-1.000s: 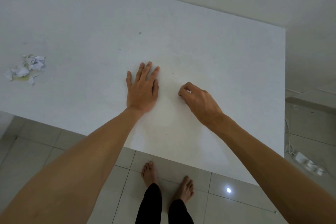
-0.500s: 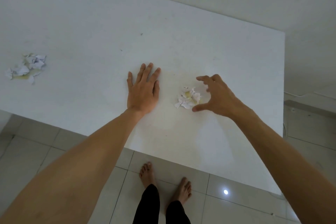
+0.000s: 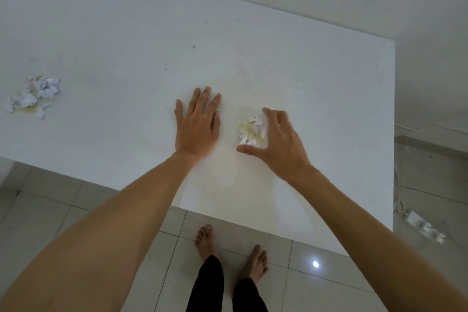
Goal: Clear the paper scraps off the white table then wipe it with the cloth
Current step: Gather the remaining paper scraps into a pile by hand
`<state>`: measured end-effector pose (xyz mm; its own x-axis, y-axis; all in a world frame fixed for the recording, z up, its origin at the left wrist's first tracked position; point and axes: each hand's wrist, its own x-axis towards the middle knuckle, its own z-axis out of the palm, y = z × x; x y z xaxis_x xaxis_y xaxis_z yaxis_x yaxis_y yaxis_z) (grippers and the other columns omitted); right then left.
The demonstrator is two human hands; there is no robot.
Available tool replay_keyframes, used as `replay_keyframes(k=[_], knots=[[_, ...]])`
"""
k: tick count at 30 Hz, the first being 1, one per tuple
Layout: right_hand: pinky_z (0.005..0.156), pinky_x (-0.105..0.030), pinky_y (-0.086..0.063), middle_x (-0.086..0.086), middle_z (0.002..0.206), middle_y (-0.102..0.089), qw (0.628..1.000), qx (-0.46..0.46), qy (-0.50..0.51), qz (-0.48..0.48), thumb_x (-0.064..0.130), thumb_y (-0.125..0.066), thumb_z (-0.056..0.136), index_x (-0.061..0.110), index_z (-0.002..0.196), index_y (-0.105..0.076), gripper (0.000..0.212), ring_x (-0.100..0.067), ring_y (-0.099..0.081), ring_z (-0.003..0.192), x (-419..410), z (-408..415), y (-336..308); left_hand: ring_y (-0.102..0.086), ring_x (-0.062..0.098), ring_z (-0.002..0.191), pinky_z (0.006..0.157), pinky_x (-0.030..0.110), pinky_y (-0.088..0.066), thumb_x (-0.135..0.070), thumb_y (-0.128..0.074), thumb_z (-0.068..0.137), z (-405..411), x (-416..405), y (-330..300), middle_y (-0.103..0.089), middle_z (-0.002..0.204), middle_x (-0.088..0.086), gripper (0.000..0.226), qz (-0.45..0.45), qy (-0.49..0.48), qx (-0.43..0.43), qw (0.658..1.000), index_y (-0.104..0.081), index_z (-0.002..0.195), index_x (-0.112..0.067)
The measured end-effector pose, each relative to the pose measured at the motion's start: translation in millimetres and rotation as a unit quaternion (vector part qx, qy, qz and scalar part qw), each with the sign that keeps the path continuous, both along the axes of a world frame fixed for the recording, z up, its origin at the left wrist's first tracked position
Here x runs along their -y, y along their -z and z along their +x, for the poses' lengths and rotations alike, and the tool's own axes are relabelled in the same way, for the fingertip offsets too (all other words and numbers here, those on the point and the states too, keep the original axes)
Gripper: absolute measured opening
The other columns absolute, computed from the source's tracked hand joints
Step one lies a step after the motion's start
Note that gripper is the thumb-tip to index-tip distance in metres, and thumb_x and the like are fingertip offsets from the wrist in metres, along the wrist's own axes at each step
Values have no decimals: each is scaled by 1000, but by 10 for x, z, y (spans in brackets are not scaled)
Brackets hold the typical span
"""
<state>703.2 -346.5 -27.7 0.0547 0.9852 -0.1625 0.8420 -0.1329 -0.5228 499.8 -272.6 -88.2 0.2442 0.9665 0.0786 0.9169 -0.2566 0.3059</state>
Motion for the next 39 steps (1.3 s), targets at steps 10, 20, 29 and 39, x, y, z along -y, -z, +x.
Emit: replay_keyframes(k=[10,20,29,39], knots=[[77,-39,-52,-7,134,-59,914,293,-168,227,47,-47,104,18,132,-58,42,-25,-62,105,50,-128,459,-13,19,154,121,59,-10,-34,-27,106,-2,-8,-5,-26,164,0,49,3,4,15,1000,-36,153,-26],[45,-29,-48,-8,102,-54,941,151,-206,224,21,-61,101,8,104,-61,12,-21,-52,79,-104,0,394,-13,18,154,121,58,-11,-35,-26,105,2,2,-4,-26,164,-1,50,1,0,1,1000,-35,153,-28],[58,-26,-53,-2,85,-72,983,-183,14,16,22,-74,92,16,91,-72,7,-11,-68,62,-338,175,36,-12,17,154,122,57,-9,-35,-25,105,5,-1,-16,-24,164,-3,49,-9,-3,-3,1000,-34,153,-30],[74,-14,-51,1,87,-76,951,-291,59,-81,24,-77,92,12,96,-73,13,-9,-70,76,-378,377,-80,-15,18,154,121,57,-11,-33,-29,105,17,4,-16,-26,164,-3,47,-4,-8,-4,1000,-37,151,-30]])
